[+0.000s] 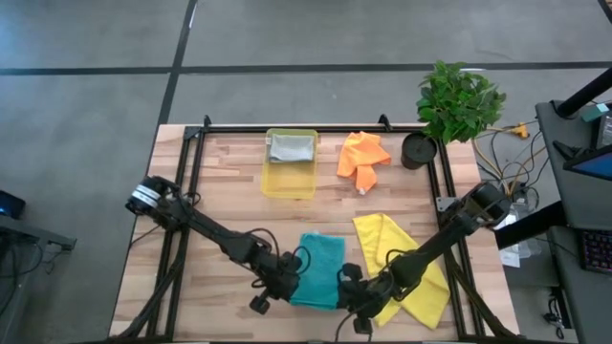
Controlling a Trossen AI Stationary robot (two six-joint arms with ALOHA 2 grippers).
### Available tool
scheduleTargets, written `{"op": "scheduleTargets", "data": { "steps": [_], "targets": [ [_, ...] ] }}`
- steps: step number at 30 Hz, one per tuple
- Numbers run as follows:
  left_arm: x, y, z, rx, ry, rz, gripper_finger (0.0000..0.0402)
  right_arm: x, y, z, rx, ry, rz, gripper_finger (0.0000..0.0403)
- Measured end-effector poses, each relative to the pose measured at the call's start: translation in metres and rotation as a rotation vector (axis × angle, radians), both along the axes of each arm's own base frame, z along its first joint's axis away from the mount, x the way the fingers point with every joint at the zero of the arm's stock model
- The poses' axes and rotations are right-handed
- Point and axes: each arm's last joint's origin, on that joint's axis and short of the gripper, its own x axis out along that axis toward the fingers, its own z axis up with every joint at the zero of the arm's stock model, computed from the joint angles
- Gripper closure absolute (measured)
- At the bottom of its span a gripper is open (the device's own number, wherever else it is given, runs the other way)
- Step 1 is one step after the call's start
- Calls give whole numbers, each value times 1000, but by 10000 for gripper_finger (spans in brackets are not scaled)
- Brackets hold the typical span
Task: Fold microfiber towels
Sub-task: Fold the light blue microfiber cloth
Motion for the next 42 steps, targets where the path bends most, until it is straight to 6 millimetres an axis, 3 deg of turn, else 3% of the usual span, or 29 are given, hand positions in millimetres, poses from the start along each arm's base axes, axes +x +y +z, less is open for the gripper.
{"op": "scheduleTargets", "data": {
  "steps": [6,16,25,35,42],
  "targets": [
    [2,16,8,33,-55,12,402,-8,-14,-3,17,30,-48,394],
    [3,61,16,80,-105,107,402,-14,-38,-7,19,53,-141,394],
    [4,90,18,125,-150,136,402,-6,-58,-10,-3,73,-202,394],
    [-1,117,1,160,-113,203,402,-3,-76,-16,-72,106,-261,394],
    [3,128,3,176,-155,218,402,-9,-82,-22,-100,111,-309,394]
  ]
}}
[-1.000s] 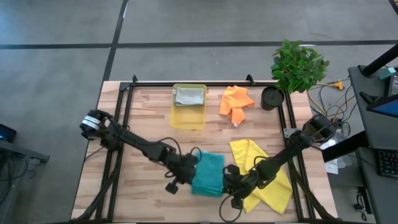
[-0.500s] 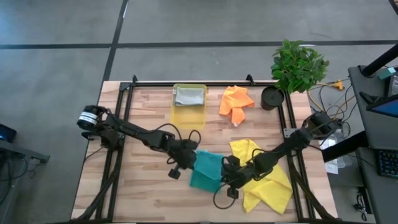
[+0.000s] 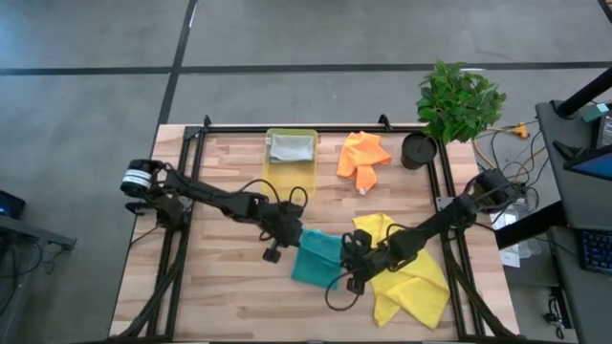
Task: Fold microfiber towels
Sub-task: Fold the light blue microfiber cloth
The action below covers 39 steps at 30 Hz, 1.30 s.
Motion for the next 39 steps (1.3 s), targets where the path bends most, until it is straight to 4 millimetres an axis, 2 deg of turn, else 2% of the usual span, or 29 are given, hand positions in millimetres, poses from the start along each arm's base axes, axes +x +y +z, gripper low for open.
{"op": "scheduleTargets", "data": {
  "steps": [12,25,39],
  "targets": [
    [4,14,1,19,-34,41,402,-2,-21,1,-31,-6,-75,394],
    [3,21,-2,165,-27,174,402,4,-44,-1,-77,12,-172,394],
    [-15,26,-27,280,54,266,402,16,-75,0,-20,-10,-344,394]
  ]
}}
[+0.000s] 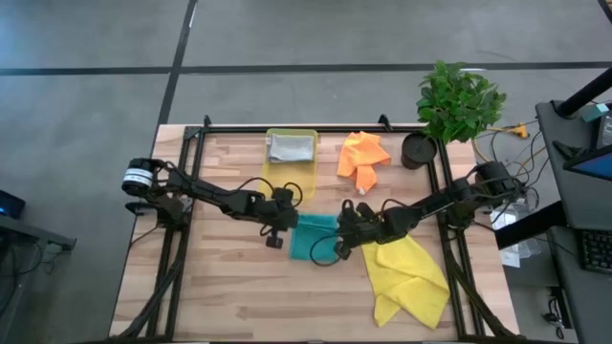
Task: Fold microfiber towels
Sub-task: Fold the light blue microfiber cloth
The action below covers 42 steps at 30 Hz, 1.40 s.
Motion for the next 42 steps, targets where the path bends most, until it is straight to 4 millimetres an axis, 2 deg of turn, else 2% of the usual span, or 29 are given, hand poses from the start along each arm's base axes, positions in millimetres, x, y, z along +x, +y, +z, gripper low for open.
{"op": "scheduleTargets", "data": {
  "steps": [5,10,17,22,26,29,33,37,40,42],
  "targets": [
    [-1,3,0,51,-8,97,402,4,-15,0,30,-12,-88,384],
    [-2,6,7,78,-34,134,394,10,-25,3,62,-71,-147,350],
    [-9,9,33,67,-135,213,345,16,-27,9,76,-153,-144,289],
    [-14,10,43,-16,-185,298,339,14,-21,12,48,-164,-131,274],
    [-10,3,42,-183,-195,210,357,11,-18,15,-13,-193,-201,283],
    [-8,-6,31,-283,-139,157,384,10,-17,20,-33,-223,-219,294],
    [-5,-20,23,-310,-120,105,398,16,-11,27,23,-257,-61,311],
    [0,-34,16,-320,-123,55,401,22,-11,16,136,-221,57,345],
    [3,-42,10,-329,-132,27,401,25,-17,3,138,-183,29,381],
    [5,-46,5,-345,-128,14,401,28,-23,-3,136,-171,6,390]
  ]
}}
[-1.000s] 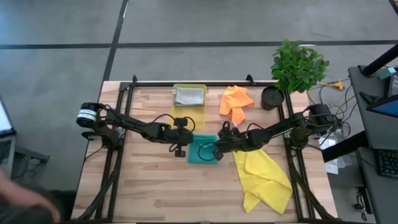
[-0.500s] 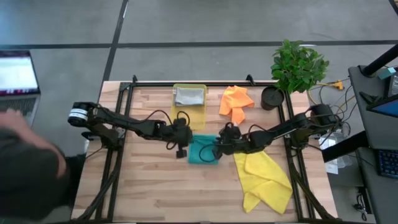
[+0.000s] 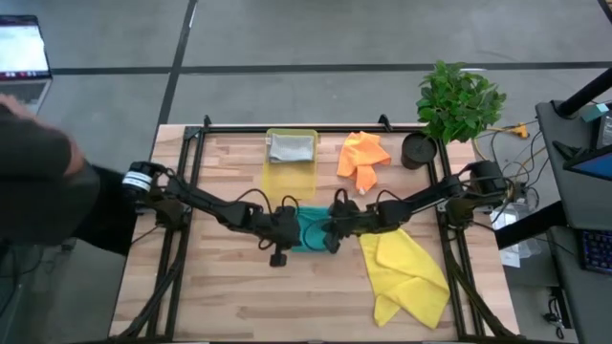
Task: Fold microfiber towels
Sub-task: Fold the light blue microfiber cloth, then put the folded light blue microfiber cloth into the yellow bin
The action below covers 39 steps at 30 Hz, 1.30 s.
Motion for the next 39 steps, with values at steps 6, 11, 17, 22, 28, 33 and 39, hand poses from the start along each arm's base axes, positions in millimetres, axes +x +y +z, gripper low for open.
{"op": "scheduleTargets", "data": {
  "steps": [6,11,17,22,28,33,39],
  "targets": [
    [0,-10,-20,-60,81,-3,401,4,-24,-14,-7,55,-75,392],
    [-2,-20,-30,-80,122,-27,401,3,-45,-19,4,89,-151,392],
    [-5,-21,-23,-78,111,-31,402,0,-52,-1,-27,47,-160,392],
    [-10,-21,1,-52,31,-15,402,-6,-34,29,-128,-32,-11,392],
    [-12,-20,11,-24,-12,-1,402,-13,7,39,-99,-69,174,392],
    [-12,-20,6,-19,2,2,402,-17,40,22,-91,-13,324,364],
    [-11,-15,6,13,-5,50,402,-20,65,1,-287,36,545,270]
  ]
}}
